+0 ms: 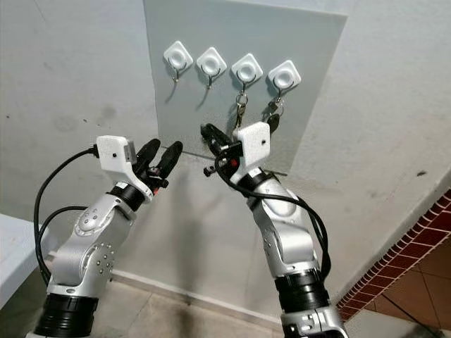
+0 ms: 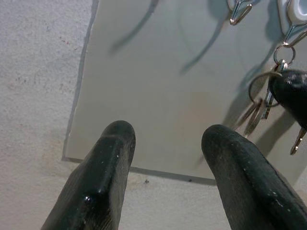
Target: Hang keys on a hook
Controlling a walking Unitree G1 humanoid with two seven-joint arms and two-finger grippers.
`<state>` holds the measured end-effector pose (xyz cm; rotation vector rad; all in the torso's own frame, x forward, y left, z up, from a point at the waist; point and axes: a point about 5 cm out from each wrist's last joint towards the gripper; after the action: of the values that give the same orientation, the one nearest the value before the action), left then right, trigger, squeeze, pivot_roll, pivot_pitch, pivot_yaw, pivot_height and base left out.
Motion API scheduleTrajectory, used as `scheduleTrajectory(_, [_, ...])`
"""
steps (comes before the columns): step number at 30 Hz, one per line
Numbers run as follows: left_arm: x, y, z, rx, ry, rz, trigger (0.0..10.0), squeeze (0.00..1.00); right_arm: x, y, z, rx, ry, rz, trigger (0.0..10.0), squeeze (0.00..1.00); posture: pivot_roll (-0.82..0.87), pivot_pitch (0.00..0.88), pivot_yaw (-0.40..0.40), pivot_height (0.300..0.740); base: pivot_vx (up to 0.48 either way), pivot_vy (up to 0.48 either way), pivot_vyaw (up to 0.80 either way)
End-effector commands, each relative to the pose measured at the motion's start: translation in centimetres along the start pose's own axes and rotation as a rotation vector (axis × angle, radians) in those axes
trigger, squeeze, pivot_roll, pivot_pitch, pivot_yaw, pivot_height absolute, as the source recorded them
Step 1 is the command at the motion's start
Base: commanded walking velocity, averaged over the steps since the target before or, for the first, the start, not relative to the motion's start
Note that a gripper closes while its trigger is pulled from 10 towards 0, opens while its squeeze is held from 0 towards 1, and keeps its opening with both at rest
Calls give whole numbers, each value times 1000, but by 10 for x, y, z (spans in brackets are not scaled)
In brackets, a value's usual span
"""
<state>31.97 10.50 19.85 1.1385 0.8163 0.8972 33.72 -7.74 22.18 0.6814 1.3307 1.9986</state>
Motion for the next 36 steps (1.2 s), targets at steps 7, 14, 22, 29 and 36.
scheduleTrajectory(7, [-8, 16, 5, -39, -45, 21, 10000, 0, -2, 11, 14, -64, -7, 16, 10000, 0, 96, 7, -53, 740, 0, 0, 0])
scheduleTrajectory(14, [-9, 20, 5, -40, -60, 20, 10000, 0, -9, 16, 20, -114, -28, 37, 10000, 0, 99, 15, -49, 740, 0, 0, 0])
scheduleTrajectory(22, [-10, 20, 5, -37, -68, 16, 10000, 0, -13, 23, 28, -143, -33, 59, 10000, 0, 100, 16, -46, 740, 0, 0, 0])
scheduleTrajectory(29, [-9, 20, 5, -35, -67, 15, 10000, 0, -13, 27, 32, -161, -17, 59, 10000, 0, 102, 13, -46, 740, 0, 0, 0])
scheduleTrajectory(36, [-10, 20, 5, -35, -66, 11, 10000, 0, -13, 33, 38, -192, -6, 77, 10000, 0, 107, 8, -50, 740, 0, 0, 0])
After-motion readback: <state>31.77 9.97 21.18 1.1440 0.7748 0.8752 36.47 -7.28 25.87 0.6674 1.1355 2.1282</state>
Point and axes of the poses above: a point about 5 cm out from each wrist's last joint towards the gripper, its own z axis pointing out of the wrist towards the gripper, its own y axis along the axis of the wrist's last joint, x = y × z, and after that the axes turned 7 degrees about z, right-handed
